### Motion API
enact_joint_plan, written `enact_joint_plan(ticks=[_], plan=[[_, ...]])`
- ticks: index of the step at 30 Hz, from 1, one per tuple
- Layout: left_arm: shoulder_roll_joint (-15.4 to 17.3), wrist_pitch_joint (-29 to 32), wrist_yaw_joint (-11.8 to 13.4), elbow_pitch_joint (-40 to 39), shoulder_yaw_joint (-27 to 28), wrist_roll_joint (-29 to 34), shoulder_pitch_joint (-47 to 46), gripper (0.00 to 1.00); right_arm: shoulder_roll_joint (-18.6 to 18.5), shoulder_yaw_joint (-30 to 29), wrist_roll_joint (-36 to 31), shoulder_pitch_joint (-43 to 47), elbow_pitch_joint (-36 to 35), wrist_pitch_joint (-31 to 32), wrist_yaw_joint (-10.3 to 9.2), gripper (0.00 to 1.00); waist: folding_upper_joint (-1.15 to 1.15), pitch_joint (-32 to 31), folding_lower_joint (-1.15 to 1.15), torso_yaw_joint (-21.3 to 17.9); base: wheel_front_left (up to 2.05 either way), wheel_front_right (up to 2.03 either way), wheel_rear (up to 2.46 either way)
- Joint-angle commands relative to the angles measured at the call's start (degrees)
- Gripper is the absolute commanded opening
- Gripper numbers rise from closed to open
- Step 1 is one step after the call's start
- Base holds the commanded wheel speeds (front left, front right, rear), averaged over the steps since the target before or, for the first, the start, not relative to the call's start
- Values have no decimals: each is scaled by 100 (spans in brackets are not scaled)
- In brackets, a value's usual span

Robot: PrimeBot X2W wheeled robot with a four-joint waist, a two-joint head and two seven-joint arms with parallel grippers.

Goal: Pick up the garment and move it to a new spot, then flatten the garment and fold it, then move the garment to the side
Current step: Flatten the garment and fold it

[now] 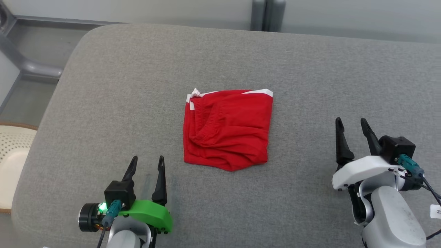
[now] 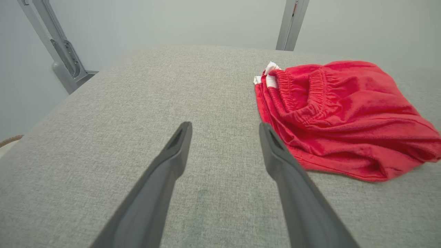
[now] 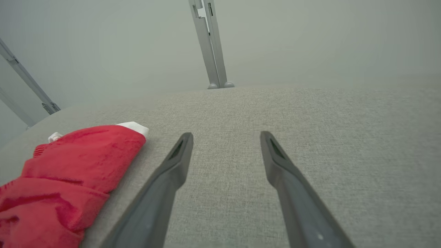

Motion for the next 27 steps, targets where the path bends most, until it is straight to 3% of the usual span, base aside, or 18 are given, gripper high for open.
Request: enact_joint_plan(ticks=[1,13,27], plan=[[20,-13,-15,6,65,59,75,100,-12,-27,13,133,-26,3,-1,100,0,-142,0,-278,0,0,0],[21,-13,-63,85,327,174,386,100,-13,92,85,662,-275,3,-1,100,0,-440,0,-786,0,0,0],[20,-13,-70,123,521,215,598,100,-14,387,227,967,-220,3,-1,100,0,-656,0,-1029,0,0,0]])
